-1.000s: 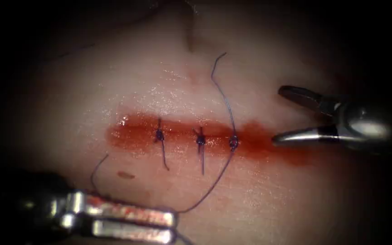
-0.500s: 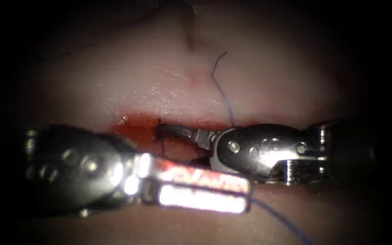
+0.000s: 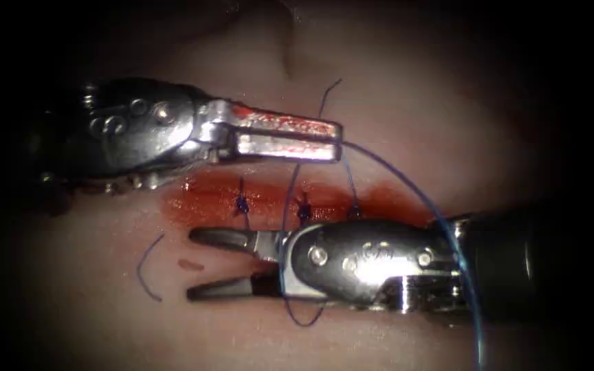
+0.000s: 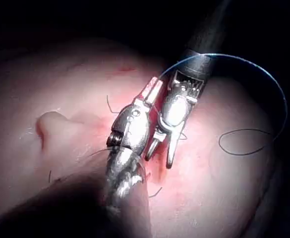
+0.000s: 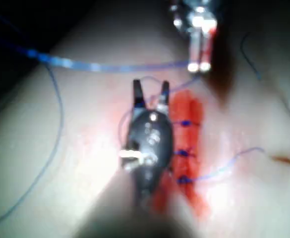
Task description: Wound Closure
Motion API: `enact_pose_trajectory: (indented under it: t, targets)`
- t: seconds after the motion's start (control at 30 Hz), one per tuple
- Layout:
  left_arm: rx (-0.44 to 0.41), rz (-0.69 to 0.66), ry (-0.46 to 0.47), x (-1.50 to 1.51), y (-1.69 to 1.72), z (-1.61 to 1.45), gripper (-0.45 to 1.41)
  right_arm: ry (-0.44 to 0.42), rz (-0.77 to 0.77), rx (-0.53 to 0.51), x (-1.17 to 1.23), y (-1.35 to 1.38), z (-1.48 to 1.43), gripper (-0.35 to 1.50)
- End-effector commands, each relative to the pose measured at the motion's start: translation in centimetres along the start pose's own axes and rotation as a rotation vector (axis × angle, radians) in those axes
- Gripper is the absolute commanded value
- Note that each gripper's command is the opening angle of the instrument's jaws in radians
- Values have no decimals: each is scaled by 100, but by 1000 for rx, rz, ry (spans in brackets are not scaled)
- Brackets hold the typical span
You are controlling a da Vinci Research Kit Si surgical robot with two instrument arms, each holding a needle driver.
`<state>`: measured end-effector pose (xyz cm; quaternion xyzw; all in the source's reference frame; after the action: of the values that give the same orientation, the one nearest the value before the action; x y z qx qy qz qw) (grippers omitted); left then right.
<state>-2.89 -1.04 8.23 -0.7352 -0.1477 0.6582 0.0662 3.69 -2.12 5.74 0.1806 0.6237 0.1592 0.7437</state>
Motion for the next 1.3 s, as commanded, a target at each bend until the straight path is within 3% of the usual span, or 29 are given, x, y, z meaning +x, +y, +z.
enact_pose_trajectory:
  t: [0.03,0.4,0.77,0.97,1.3]
  targets:
    - [3,0,2,-12,1,3,-45,11,8,13,-6,-5,1,27]
    - [28,17,57,-58,-9,-4,-45,187,111,57,-10,-4,-20,22]
    - [2,41,168,-84,-10,-12,-45,348,225,24,-17,20,-63,19]
    - [-9,92,220,-90,-7,-13,-45,407,266,32,-18,21,-67,17]
    - [-44,102,204,-104,16,-24,-45,459,306,25,-18,25,-71,17]
